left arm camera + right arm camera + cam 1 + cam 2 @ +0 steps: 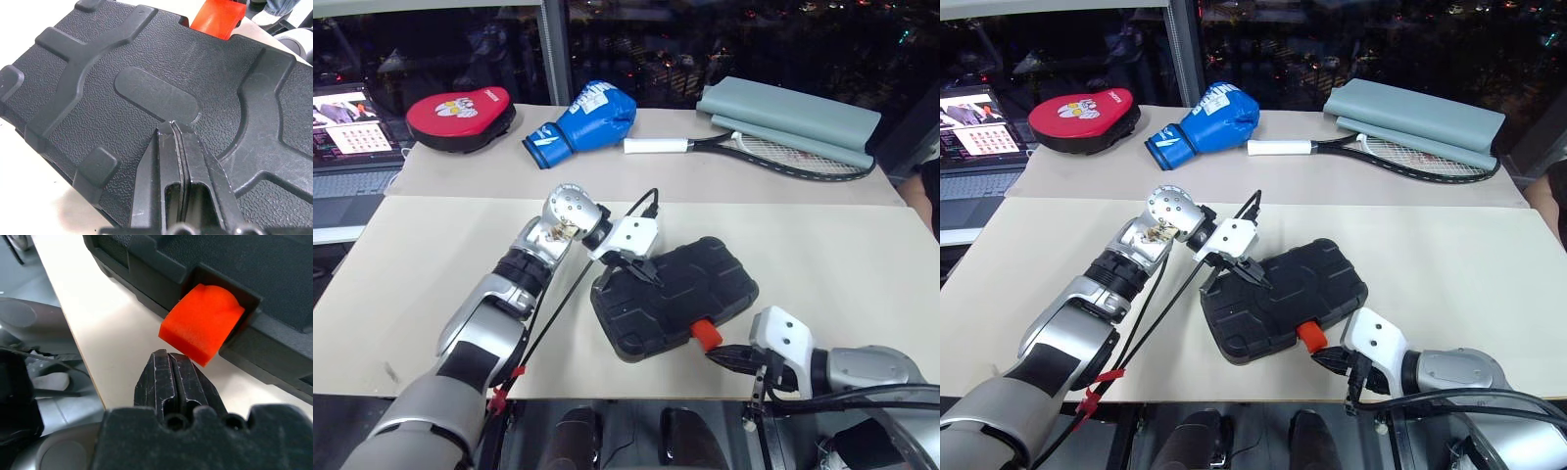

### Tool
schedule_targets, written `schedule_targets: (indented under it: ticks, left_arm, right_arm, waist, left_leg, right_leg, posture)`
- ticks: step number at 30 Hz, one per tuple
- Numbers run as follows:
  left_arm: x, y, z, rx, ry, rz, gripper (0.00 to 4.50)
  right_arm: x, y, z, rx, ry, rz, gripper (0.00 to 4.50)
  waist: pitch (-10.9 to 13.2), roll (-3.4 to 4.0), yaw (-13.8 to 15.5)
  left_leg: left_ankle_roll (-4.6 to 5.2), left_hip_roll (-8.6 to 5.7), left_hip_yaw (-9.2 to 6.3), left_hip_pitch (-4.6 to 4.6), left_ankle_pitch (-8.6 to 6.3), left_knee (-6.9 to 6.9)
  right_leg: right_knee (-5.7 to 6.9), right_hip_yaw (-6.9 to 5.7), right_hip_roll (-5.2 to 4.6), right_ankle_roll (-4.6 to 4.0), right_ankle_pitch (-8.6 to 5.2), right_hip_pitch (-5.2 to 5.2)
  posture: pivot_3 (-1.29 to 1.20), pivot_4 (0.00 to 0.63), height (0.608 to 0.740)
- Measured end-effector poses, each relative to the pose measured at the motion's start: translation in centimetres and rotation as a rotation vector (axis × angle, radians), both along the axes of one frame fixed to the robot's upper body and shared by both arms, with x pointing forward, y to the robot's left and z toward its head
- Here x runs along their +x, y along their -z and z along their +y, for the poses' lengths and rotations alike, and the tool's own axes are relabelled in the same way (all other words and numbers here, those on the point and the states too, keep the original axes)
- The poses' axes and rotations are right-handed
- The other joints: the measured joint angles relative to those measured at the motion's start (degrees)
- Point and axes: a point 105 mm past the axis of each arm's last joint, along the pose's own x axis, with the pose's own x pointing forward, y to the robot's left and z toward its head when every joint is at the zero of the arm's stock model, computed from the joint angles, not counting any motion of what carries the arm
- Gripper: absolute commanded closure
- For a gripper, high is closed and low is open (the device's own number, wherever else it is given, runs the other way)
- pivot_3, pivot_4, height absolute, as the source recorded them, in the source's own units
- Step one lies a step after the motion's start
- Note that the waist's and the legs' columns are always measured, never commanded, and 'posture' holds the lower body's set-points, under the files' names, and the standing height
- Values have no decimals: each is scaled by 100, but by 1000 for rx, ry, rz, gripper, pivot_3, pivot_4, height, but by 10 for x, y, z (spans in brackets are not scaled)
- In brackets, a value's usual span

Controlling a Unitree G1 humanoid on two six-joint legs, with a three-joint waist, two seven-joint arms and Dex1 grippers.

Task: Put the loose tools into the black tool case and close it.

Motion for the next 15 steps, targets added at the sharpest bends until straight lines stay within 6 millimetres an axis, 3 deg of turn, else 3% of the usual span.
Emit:
schedule_targets:
  ticks: [8, 15]
  left_arm:
    - [1, -1, -2, -12, -16, 6, 4436]
    - [2, -1, -3, -14, -23, -2, 4436]
  right_arm:
    - [-8, 1, -6, -43, -56, 68, 4500]
    - [-15, -18, -9, -29, -99, 68, 4500]
  waist:
    - [0, 1, 42]
    - [-1, 1, 40]
  left_leg:
    - [2, -4, -2, -6, -1, 2]
    - [7, -2, -1, -4, -4, 2]
  right_leg:
    - [-5, -1, -2, 2, -1, -1]
    - [-7, -2, -2, 4, 1, 1]
  posture:
    - [0, 150, 736]
    - [0, 150, 736]
